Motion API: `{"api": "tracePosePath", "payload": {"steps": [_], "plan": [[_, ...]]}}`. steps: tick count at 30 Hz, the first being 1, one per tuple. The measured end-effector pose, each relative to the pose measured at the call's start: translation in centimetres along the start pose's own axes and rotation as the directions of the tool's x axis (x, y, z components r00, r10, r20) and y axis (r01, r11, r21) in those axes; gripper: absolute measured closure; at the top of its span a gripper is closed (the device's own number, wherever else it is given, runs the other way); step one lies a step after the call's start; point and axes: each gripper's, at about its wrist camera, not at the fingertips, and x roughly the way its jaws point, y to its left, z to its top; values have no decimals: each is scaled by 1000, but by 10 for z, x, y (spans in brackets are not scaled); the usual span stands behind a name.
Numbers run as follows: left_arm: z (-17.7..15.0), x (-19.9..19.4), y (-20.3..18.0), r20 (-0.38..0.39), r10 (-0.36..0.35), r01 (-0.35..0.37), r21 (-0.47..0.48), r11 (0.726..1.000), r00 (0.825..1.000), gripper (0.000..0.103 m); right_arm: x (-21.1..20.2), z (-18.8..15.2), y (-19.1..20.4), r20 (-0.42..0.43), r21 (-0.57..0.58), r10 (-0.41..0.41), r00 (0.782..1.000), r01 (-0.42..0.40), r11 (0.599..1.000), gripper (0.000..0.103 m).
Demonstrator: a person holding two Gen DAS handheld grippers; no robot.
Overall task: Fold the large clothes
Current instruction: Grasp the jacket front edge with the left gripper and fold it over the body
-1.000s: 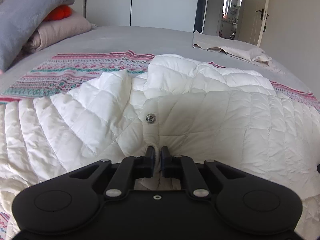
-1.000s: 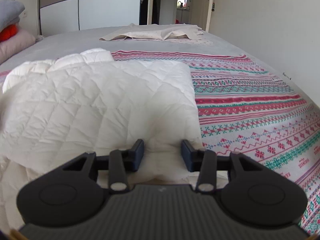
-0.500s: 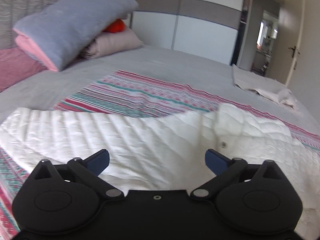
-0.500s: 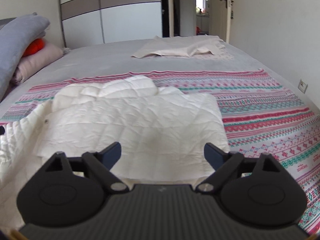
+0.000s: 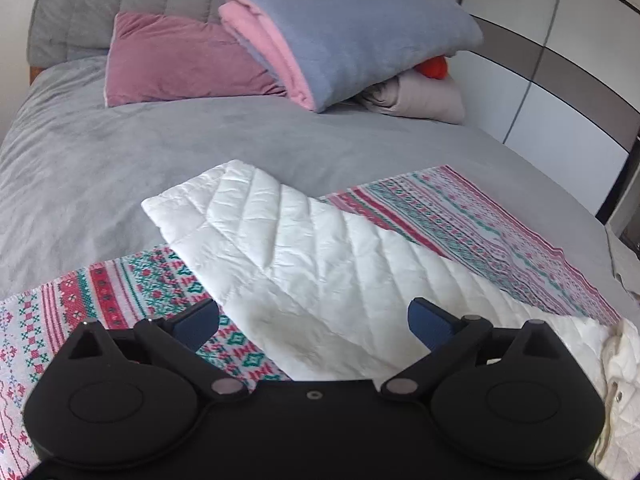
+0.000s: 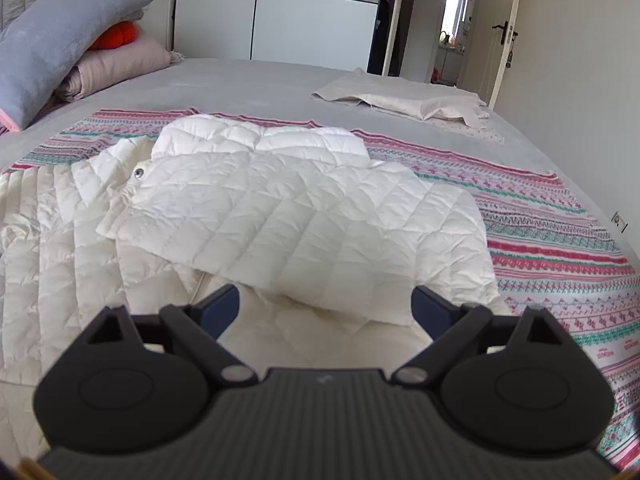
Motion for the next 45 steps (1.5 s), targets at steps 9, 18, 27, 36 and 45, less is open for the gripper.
{"api": "tracePosePath", "payload": {"steps": [9, 18, 27, 36, 45], "plan": [[3, 39, 54, -4, -14, 12, -266, 964, 1000, 37, 9, -4, 4, -24, -15, 4, 1000, -4, 1000, 9], [11, 42, 59, 112, -33, 67, -309, 949, 993, 96, 12, -5, -15, -39, 47, 2, 999, 0, 999, 9], [28, -77, -28, 421, -332, 332, 77, 940, 844, 97, 5, 3, -43, -21, 166, 22, 1000, -18, 986, 9], [-28, -168, -169, 326, -668, 529, 424, 736, 669, 97, -2, 6, -68, 3, 239, 21, 1000, -21, 971, 9], [-139, -171, -273, -69, -806, 659, 619, 427, 587, 96, -4, 2, -109, 1, 382, 45, 999, -42, 923, 9]]}}
